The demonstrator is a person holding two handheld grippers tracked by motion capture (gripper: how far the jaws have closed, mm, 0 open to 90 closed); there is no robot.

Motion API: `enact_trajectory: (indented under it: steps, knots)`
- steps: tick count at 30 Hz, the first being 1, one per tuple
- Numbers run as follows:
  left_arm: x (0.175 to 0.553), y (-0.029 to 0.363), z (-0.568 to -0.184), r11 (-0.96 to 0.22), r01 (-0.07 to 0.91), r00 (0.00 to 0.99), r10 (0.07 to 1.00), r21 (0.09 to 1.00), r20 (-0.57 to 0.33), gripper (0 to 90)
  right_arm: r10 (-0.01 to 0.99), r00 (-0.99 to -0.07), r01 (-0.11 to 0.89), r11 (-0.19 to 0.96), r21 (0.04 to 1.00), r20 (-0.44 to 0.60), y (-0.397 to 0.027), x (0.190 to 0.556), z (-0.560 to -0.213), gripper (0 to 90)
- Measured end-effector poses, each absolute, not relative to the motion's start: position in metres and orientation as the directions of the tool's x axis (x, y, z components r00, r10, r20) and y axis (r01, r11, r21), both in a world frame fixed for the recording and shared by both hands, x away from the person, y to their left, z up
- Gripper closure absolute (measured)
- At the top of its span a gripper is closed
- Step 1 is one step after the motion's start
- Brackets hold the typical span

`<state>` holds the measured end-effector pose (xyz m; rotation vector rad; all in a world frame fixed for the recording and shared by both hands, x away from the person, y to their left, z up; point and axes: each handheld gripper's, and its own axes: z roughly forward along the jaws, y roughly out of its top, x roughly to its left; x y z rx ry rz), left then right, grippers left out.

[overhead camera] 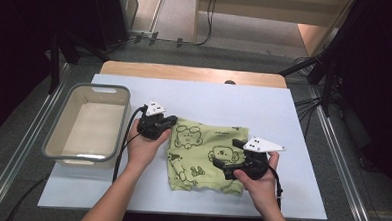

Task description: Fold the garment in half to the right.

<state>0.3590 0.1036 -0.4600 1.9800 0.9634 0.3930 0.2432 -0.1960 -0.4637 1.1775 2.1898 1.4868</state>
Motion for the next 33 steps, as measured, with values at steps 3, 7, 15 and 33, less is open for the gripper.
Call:
enact_trajectory:
  steps: [3,7,15,33]
  knots:
    - [0.359,0.104,-0.459,-0.318,0.477,0.653,0.752,0.819,-0.088,85.3,0.713,-0.659,0.479,0.155,0.864,0.238,-0.186,0.239,-0.465,0.1]
    - [0.359,0.104,-0.459,-0.313,0.48,0.653,0.752,0.82,-0.095,85.3,0.687,-0.687,0.473,0.176,0.864,0.236,-0.172,0.232,-0.465,0.3]
    - [0.361,0.103,-0.461,-0.305,0.486,0.646,0.757,0.819,-0.101,85.2,0.66,-0.716,0.463,0.203,0.863,0.229,-0.142,0.22,-0.47,13.3]
    - [0.362,0.103,-0.461,-0.312,0.49,0.645,0.758,0.814,-0.097,85.1,0.651,-0.74,0.475,0.325,0.818,0.17,-0.08,0.21,-0.494,40.6]
